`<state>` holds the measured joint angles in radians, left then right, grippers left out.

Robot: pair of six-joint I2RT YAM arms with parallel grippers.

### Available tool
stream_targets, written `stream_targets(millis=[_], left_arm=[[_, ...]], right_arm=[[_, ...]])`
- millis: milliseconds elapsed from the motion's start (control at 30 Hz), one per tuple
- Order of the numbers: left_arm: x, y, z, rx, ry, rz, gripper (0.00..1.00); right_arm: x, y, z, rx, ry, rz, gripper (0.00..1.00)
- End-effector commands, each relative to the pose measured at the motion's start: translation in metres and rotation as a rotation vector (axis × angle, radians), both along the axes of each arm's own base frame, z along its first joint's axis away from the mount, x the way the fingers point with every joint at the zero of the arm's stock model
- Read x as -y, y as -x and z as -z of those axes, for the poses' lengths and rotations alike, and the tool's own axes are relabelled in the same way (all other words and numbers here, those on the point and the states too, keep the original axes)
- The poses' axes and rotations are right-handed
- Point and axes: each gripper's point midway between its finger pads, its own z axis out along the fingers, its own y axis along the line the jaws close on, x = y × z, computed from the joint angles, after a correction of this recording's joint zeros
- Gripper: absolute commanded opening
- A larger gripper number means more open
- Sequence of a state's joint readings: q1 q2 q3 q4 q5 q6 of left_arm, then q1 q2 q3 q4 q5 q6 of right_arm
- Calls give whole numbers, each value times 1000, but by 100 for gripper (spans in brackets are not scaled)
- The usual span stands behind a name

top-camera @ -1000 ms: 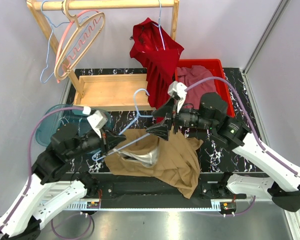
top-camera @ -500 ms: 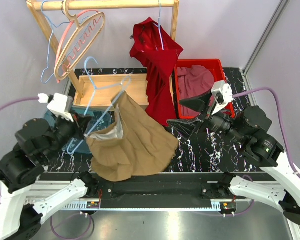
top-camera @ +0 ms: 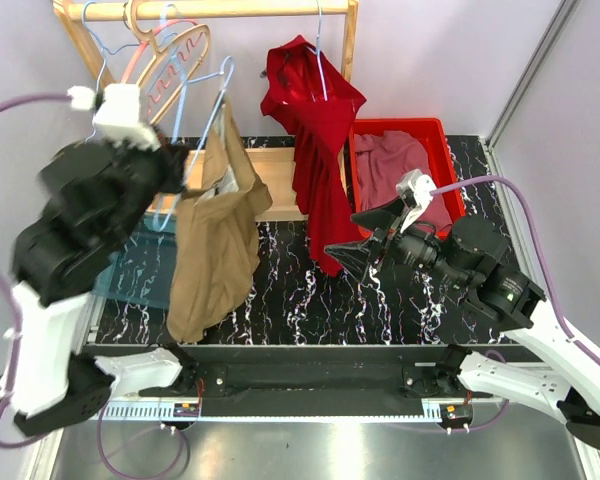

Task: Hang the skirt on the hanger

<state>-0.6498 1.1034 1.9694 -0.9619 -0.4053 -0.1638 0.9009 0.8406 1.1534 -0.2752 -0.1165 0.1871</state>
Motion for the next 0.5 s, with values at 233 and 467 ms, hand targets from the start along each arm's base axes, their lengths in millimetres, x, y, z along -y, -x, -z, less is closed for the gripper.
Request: stream_targets(millis=[233,467], left_arm=[[40,-110,-59,159,211,-12,0],[52,-158,-60,188,226,45,0]], right_arm=[[2,2,17,-72,-56,18,98],[4,2,22,-78,-51,28,98]])
